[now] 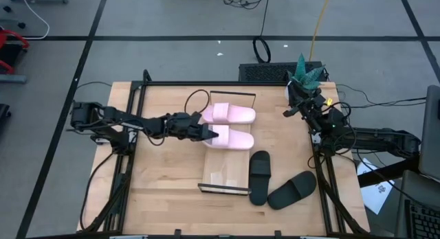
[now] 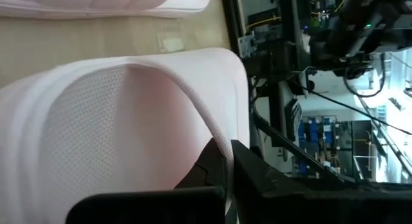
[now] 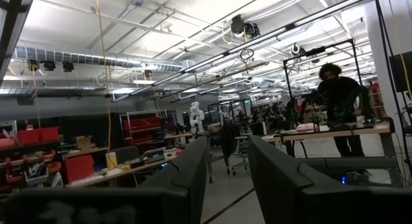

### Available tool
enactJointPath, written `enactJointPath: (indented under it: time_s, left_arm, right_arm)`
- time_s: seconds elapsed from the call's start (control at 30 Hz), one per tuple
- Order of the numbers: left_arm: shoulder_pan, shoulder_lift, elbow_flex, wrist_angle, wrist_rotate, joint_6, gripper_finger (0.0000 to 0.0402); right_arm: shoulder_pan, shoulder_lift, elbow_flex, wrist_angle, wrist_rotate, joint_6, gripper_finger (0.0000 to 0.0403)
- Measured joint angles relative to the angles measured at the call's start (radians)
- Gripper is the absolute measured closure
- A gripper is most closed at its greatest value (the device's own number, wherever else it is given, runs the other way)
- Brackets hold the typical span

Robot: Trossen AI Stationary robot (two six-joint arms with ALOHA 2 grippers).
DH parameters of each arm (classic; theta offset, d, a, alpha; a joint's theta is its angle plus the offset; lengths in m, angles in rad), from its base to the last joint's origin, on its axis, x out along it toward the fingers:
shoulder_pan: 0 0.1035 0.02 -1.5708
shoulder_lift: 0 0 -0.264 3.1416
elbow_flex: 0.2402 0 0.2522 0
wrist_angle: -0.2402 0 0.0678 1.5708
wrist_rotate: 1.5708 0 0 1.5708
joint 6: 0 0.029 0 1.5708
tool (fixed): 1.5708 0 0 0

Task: Pick and place slides into the shelf
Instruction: Put the pink slide on the shelf

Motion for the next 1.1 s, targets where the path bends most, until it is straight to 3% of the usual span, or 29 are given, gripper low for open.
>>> enactJointPath:
  time_s: [0.43,1.1]
  left_arm:
    - [0.016,0.112,0.001,0.102,-0.033,0.027,0.0402]
    - [0.022,0.159,0.001,0.135,-0.295,-0.016,0.0401]
  right_arm:
    - [0.000,0.001,0.000,-0.011,0.000,0.000,0.0296]
    - [0.000,0.002,0.000,-0.020,-0.003,0.043,0.0296]
